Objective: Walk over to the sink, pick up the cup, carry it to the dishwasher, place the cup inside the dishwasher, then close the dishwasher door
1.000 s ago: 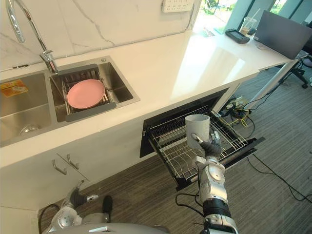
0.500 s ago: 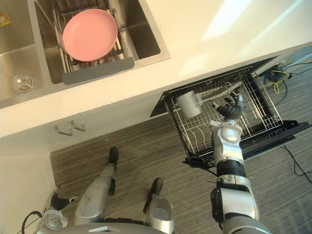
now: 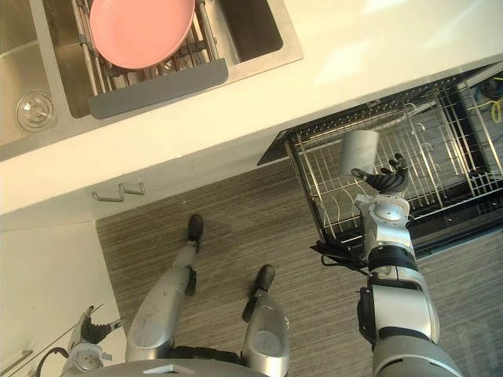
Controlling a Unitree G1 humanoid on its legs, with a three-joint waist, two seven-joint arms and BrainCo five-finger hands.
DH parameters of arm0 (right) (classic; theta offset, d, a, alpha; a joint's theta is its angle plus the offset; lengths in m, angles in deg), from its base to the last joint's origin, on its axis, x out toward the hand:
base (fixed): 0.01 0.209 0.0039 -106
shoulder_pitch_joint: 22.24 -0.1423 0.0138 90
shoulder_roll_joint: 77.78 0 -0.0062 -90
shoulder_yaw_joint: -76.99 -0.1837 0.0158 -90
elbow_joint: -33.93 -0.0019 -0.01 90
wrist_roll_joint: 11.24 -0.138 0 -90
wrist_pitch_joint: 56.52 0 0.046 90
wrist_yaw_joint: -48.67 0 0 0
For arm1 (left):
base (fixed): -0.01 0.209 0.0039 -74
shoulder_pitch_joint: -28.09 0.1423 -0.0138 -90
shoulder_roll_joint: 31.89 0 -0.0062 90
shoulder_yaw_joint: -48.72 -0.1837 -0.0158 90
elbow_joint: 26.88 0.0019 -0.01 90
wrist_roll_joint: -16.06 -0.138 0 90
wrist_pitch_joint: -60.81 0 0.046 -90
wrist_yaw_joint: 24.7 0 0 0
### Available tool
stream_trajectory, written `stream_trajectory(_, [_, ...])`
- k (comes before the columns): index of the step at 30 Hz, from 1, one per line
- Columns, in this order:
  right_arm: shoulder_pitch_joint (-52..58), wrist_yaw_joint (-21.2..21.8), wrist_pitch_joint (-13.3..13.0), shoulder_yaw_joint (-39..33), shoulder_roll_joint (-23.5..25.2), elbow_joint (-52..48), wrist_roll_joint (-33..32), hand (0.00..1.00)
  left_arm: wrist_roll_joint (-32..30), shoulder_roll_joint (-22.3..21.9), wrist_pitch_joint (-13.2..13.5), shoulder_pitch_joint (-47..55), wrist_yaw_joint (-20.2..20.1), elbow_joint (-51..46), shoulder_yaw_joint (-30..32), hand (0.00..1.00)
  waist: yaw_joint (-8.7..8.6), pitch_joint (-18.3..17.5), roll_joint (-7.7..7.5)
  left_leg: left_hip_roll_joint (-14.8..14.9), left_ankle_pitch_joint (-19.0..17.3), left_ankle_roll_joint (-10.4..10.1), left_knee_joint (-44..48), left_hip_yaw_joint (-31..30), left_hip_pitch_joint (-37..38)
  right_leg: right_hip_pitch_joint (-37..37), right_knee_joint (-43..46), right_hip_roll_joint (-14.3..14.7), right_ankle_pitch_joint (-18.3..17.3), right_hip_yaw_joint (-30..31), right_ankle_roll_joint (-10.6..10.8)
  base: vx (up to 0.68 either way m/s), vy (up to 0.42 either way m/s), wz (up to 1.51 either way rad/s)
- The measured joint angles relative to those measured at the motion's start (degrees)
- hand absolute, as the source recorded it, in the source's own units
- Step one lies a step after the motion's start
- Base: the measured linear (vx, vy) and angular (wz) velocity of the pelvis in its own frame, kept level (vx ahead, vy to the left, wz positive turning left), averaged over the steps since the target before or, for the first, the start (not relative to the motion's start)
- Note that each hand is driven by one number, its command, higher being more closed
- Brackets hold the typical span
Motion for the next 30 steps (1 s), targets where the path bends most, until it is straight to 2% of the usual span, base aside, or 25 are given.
stream_trajectory(3, [0.2, 2.2, 0.7, 0.5, 0.0, 0.5, 0.0, 0.0, 0.0, -0.5, 0.7, 0.0, 0.0, -0.1, 0.0, 0.0, -0.31, 0.0, 0.0, -0.2, 0.0, 0.0, 0.0, -0.8, 0.1, 0.1, 0.6, -0.2, -0.6, -0.6, -0.1, 0.05, -0.033, 0.13])
stream_trajectory(8, [0.3, 4.0, -0.2, 1.3, 0.1, 3.2, 0.1, 0.0, 0.0, -0.8, 2.6, 0.0, -0.1, -0.2, 0.0, 0.0, -0.2, 0.1, 0.28, -0.3, -0.3, -0.4, 0.0, -1.0, 2.2, 1.2, 3.1, -0.7, -2.4, -0.6, -0.1, -0.01, -0.024, 0.04])
stream_trajectory(12, [0.6, 4.6, -0.6, 1.4, 0.3, 4.4, 0.1, 0.0, 0.0, -0.9, 2.6, 0.0, -0.1, -0.1, 0.0, 0.0, -0.09, 0.3, 0.68, 0.2, -0.5, -1.0, 0.0, -1.1, 2.6, 1.3, 3.4, -0.4, -3.1, -0.5, -0.6, -0.06, -0.024, -0.02])
stream_trajectory(16, [2.1, 4.8, -2.5, 1.2, 1.0, 4.0, 0.0, 0.0, -0.4, -0.9, 2.6, -0.2, -0.2, -0.1, 0.1, 0.0, -0.03, 0.3, 0.66, 0.4, -0.5, -1.0, 0.0, -1.3, 3.1, 2.5, 2.3, 0.2, -2.7, -0.6, -0.8, 0.0, -0.027, 0.04])
stream_trajectory(20, [4.8, 3.4, -4.0, -0.1, 4.6, 1.1, -0.3, 0.0, -0.5, -0.9, 2.6, -0.2, -0.2, -0.2, 0.6, 0.0, 0.66, 0.2, 0.49, 0.4, -0.6, -1.1, 0.0, -1.1, 5.9, 6.3, 0.5, 0.5, -1.7, -0.8, -0.2, 0.04, -0.04, 0.01])
stream_trajectory(24, [8.7, 1.4, -6.1, -1.3, 9.0, -3.5, -1.3, 0.0, -0.5, -0.9, 2.5, -0.1, -0.7, 0.1, 2.9, 0.0, 0.5, -3.1, -1.11, 0.9, -1.3, -1.8, -0.3, 0.3, 7.3, 7.8, -0.7, 0.9, -1.6, -0.3, -0.3, 0.02, -0.045, -0.08])
stream_trajectory(26, [12.2, 0.7, -6.5, -1.4, 10.7, -6.0, -3.1, 0.0, -0.5, -0.7, 1.9, 0.2, -2.3, 0.4, 4.6, 0.0, 0.22, -7.4, -2.91, 1.0, -2.0, -1.5, -0.3, 1.3, 8.4, 9.0, -1.5, 0.9, -1.6, 0.2, -0.3, 0.05, -0.049, -0.17])
stream_trajectory(28, [14.0, 0.2, -6.5, -2.5, 11.9, -9.4, -3.7, 0.0, -0.5, -0.6, 1.2, 0.2, -3.7, 0.4, 5.5, 0.0, -0.1, -9.4, -3.98, 1.1, -2.8, -1.6, -0.4, 2.6, 11.0, 11.0, -2.2, 0.7, -1.5, 1.1, -0.3, 0.04, -0.039, -0.29])
stream_trajectory(30, [15.7, 0.2, -6.7, -4.5, 12.7, -13.2, -5.2, 0.0, -0.4, -0.7, 0.5, 0.3, -5.0, 0.4, 6.7, 0.0, -0.45, -11.7, -4.4, 1.3, -3.4, -1.5, -0.4, 3.7, 12.9, 12.2, -2.5, 0.7, -1.5, 2.2, -0.3, -0.01, -0.036, -0.33])
